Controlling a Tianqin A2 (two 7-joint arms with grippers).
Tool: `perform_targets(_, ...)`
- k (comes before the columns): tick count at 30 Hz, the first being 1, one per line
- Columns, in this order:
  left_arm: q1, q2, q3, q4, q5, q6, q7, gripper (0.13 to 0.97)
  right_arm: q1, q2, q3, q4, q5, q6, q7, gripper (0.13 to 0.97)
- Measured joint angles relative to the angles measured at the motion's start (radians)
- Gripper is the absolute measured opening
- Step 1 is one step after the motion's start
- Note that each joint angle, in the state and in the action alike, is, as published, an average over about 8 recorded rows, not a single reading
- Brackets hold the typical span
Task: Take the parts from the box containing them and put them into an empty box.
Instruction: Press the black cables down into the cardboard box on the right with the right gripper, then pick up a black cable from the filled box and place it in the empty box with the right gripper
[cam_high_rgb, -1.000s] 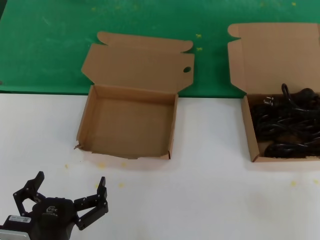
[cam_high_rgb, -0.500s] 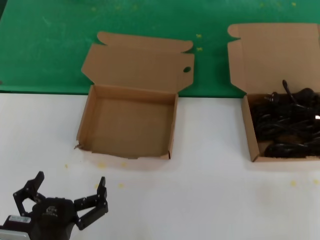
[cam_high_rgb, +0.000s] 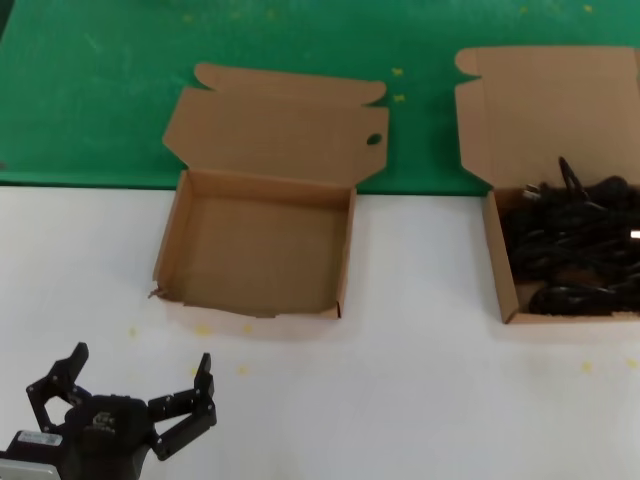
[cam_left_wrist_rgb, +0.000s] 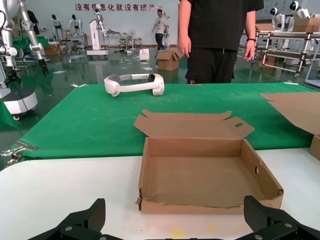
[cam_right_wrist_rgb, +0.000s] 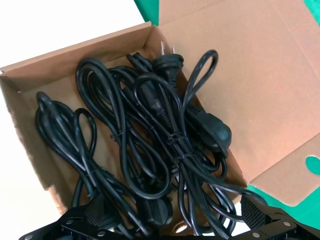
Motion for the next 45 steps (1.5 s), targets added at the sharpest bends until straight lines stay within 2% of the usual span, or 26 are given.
perform_targets(7, 0.0, 0.0, 0.0, 0.0, 0.0, 0.0, 0.0, 0.966, 0.057, -0.057, 0.02, -0.169, 0.036, 0.046, -0.118, 0.966)
perform_targets(14, 0.0, 0.0, 0.0, 0.0, 0.0, 0.0, 0.0, 0.966, 0.063, -0.063, 0.018, -0.177, 0.044, 0.041, -0.132, 0.966)
perform_targets(28, 0.0, 0.0, 0.0, 0.0, 0.0, 0.0, 0.0, 0.966, -0.032, 0.018, -0.004, 0.081, -0.001, -0.031, 0.03, 0.691)
perform_targets(31, 0.0, 0.0, 0.0, 0.0, 0.0, 0.0, 0.0, 0.966, -0.043, 0.028, -0.005, 0.11, -0.008, -0.04, 0.047, 0.623)
perform_targets(32, 0.0, 0.0, 0.0, 0.0, 0.0, 0.0, 0.0, 0.966, -0.046, 0.031, -0.005, 0.117, -0.009, -0.042, 0.051, 0.623)
perform_targets(40, 0.0, 0.0, 0.0, 0.0, 0.0, 0.0, 0.0, 0.966, -0.06, 0.046, -0.003, 0.155, -0.023, -0.056, 0.072, 0.41)
perform_targets(45, 0.0, 0.0, 0.0, 0.0, 0.0, 0.0, 0.0, 0.966, -0.064, 0.051, -0.003, 0.176, -0.033, -0.065, 0.084, 0.391)
